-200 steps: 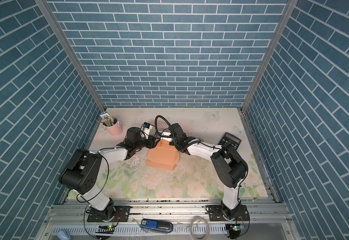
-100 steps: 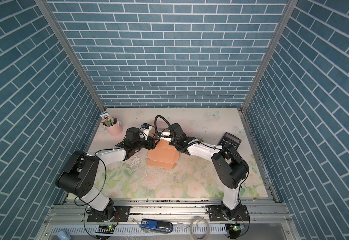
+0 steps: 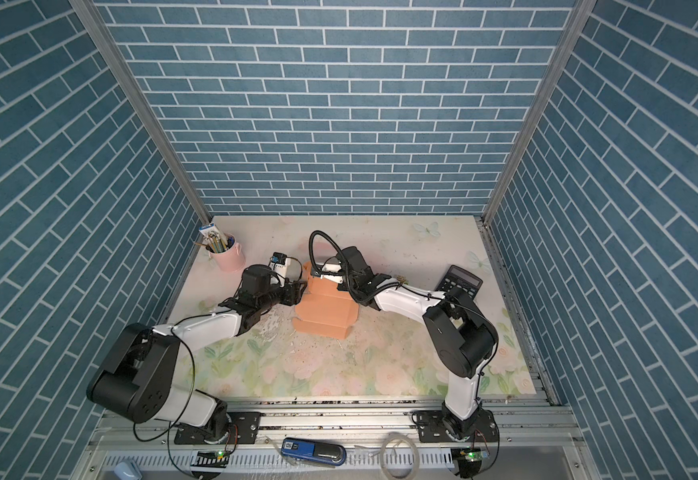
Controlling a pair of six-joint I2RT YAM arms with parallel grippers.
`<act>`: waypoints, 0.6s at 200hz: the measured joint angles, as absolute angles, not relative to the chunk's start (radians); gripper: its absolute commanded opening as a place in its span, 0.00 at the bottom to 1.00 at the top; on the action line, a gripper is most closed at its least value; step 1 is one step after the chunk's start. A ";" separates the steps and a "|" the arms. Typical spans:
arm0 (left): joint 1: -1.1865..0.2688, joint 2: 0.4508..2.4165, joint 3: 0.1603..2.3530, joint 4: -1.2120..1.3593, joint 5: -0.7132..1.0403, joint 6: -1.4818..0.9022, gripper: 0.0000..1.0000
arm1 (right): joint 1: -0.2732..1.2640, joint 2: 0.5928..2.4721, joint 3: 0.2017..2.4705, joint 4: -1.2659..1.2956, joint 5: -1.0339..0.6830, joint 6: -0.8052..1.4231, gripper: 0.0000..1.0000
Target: Fold the paper box
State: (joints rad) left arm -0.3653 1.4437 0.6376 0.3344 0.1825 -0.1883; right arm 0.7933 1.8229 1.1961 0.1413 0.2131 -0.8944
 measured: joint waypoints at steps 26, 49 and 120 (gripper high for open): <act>-0.365 1.371 0.617 0.321 0.157 -0.205 0.68 | 0.794 1.823 1.196 0.144 0.215 -0.895 0.00; -0.362 1.364 0.636 0.272 0.101 -0.228 0.67 | 0.801 1.823 1.196 0.154 0.223 -0.900 0.00; -0.331 1.561 0.752 0.102 0.019 -0.297 0.67 | 0.827 1.822 1.194 0.182 0.236 -0.936 0.00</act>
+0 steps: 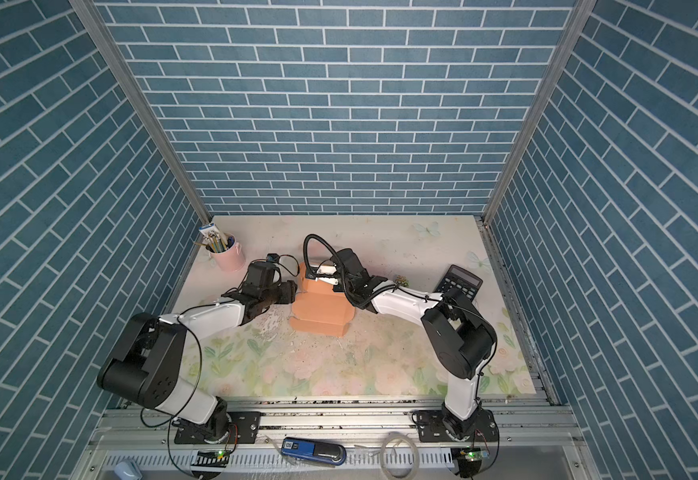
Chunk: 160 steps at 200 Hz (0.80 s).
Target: Fold the paper box
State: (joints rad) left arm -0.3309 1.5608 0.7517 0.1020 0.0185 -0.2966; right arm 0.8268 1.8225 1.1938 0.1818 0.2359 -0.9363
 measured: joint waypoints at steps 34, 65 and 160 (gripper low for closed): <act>-0.296 1.573 0.754 0.097 0.036 -0.305 0.68 | 0.827 1.817 1.190 0.187 0.236 -0.941 0.00; -0.272 1.580 0.753 0.168 0.151 -0.278 0.69 | 0.827 1.817 1.190 0.189 0.236 -0.941 0.00; -0.247 1.681 0.841 0.258 0.456 -0.160 0.68 | 0.828 1.817 1.190 0.192 0.235 -0.941 0.00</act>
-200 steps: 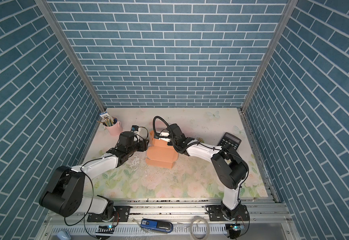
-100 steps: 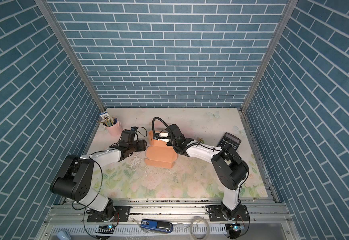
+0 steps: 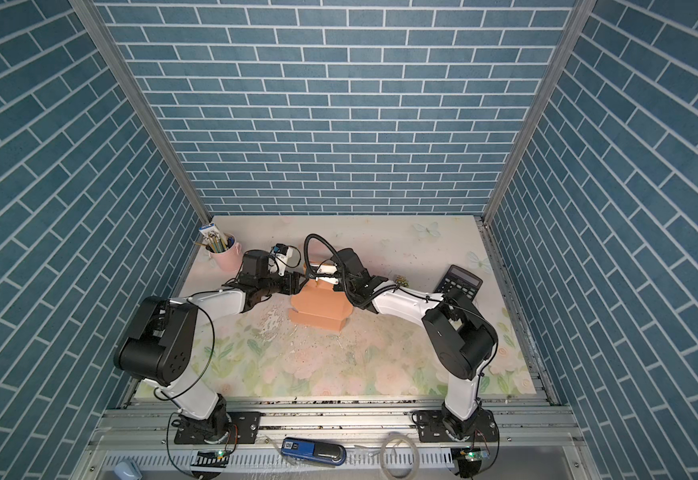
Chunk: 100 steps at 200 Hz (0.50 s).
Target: Fold the paper box
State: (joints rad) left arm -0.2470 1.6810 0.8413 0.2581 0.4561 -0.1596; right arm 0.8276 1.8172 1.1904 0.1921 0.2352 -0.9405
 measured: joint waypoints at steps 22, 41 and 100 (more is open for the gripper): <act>-0.247 1.668 0.830 0.262 0.480 -0.146 0.68 | 0.828 1.817 1.190 0.192 0.234 -0.941 0.00; -0.247 1.659 0.825 0.262 0.483 -0.137 0.68 | 0.828 1.817 1.190 0.192 0.231 -0.941 0.00; -0.264 1.659 0.826 0.267 0.455 -0.063 0.69 | 0.828 1.814 1.190 0.192 0.223 -0.941 0.00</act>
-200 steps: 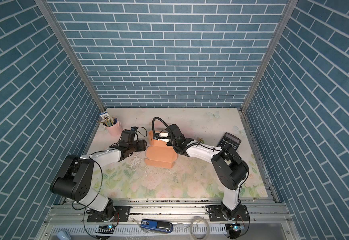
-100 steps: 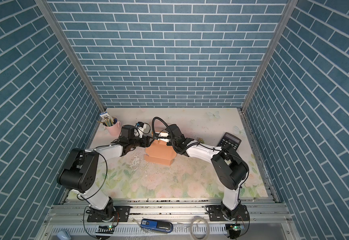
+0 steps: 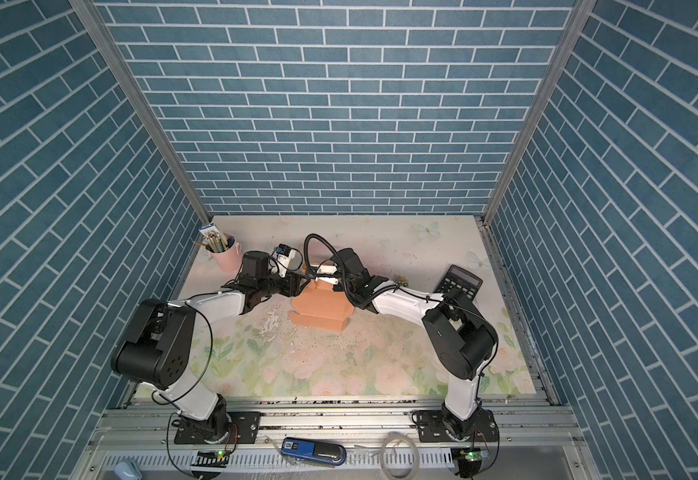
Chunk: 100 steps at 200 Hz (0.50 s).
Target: Fold the paper box
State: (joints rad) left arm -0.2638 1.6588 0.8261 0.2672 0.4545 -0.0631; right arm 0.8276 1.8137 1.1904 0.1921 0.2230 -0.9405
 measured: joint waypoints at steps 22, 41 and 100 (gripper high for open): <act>-0.273 1.655 0.826 0.268 0.463 -0.033 0.70 | 0.828 1.810 1.190 0.191 0.221 -0.941 0.00; -0.278 1.639 0.826 0.268 0.482 -0.016 0.70 | 0.828 1.807 1.190 0.192 0.221 -0.941 0.00; -0.279 1.608 0.826 0.258 0.533 0.005 0.70 | 0.828 1.807 1.182 0.217 0.222 -0.947 0.00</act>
State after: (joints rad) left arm -0.2787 1.6081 0.8261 0.2577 0.5335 0.0048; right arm 0.8276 1.8069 1.1816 0.2169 0.2218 -0.9470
